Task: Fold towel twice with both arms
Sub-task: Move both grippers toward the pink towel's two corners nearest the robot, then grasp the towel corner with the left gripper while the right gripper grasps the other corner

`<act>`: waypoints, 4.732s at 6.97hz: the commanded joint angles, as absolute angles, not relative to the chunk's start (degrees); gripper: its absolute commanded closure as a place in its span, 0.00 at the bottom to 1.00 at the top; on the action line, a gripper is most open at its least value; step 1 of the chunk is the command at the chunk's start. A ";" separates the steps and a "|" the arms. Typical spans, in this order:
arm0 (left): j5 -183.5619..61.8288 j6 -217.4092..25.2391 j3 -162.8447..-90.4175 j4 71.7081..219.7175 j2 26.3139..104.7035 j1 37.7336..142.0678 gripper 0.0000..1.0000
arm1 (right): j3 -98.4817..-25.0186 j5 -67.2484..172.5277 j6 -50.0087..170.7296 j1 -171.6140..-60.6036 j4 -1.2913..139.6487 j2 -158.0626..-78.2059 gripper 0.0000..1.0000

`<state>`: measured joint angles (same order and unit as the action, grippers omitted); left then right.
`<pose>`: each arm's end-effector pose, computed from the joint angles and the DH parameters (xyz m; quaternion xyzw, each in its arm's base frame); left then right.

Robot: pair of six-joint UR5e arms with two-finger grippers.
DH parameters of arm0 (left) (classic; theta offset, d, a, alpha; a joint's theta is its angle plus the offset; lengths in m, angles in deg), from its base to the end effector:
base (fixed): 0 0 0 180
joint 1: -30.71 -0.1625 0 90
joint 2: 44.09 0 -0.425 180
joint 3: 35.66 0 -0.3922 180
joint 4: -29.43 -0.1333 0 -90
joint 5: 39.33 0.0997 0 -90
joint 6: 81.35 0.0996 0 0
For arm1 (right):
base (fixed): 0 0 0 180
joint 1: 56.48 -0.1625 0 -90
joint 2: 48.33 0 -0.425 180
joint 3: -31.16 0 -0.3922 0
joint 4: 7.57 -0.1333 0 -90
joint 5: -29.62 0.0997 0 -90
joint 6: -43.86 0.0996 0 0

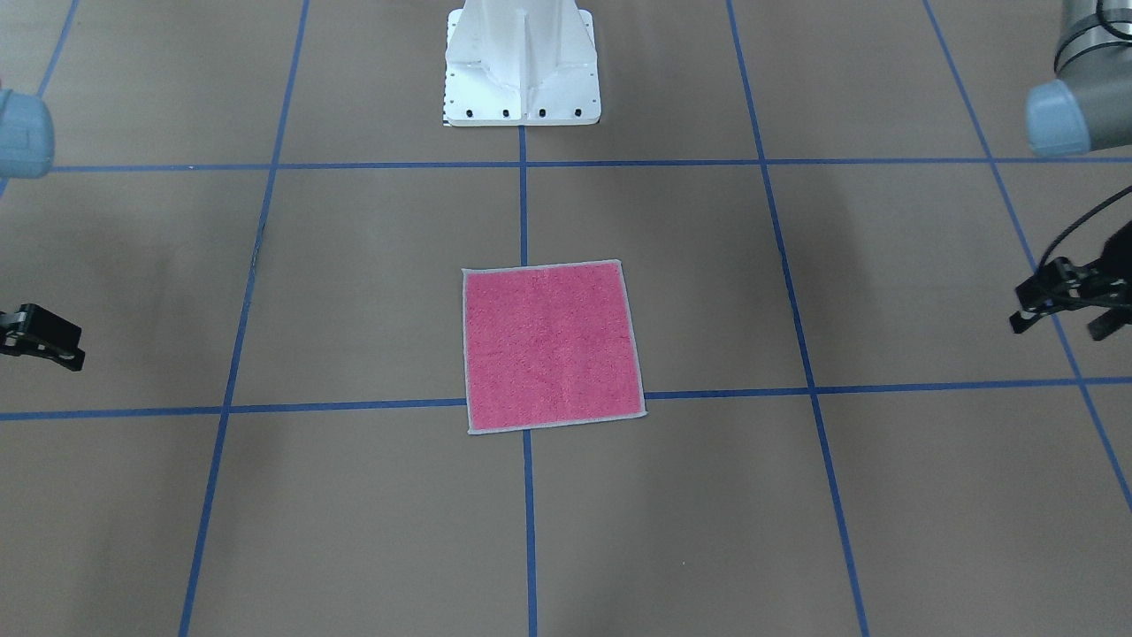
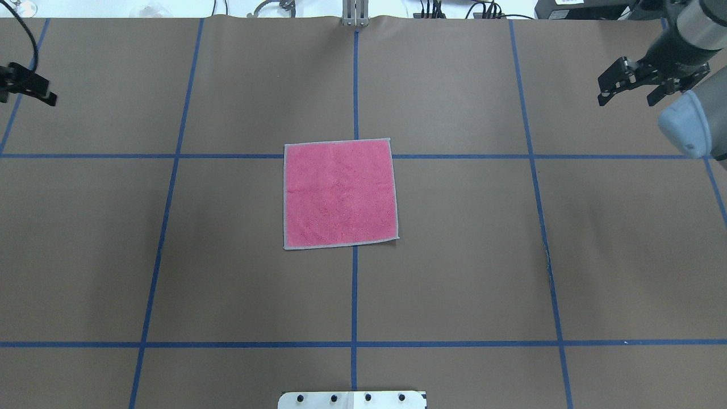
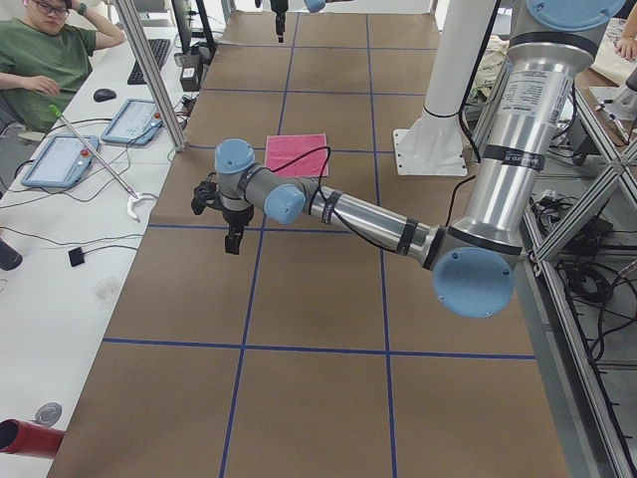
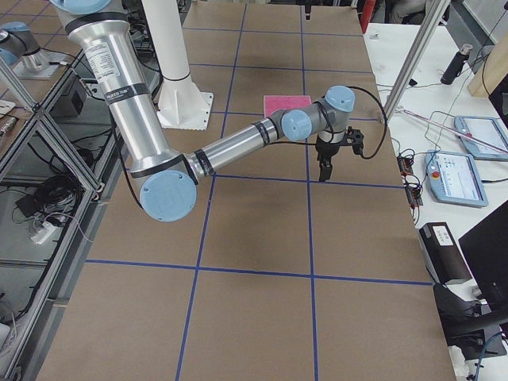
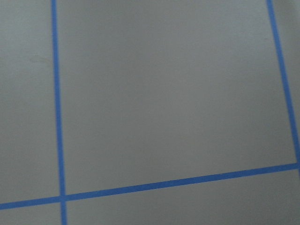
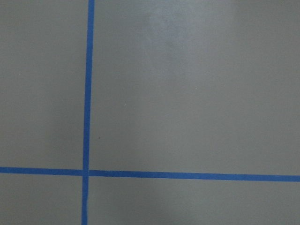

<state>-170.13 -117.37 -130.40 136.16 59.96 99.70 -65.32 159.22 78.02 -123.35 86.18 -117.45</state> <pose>0.1512 -0.5840 0.4519 0.0927 0.4282 -0.0112 0.8989 -0.1801 -0.5993 0.4097 0.0100 -0.3833 0.0195 0.9234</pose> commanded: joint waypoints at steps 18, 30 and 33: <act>-152.80 -177.86 -130.23 153.27 73.34 68.06 0.00 | -57.00 141.24 131.40 -84.95 59.93 -104.84 0.12; -152.89 -177.95 -129.79 153.27 74.04 68.06 0.00 | -59.36 145.09 131.57 -88.02 59.49 -104.66 1.00; -152.80 -178.03 -129.53 153.27 74.13 66.22 0.00 | -59.55 146.16 131.57 -90.22 59.49 -104.32 1.00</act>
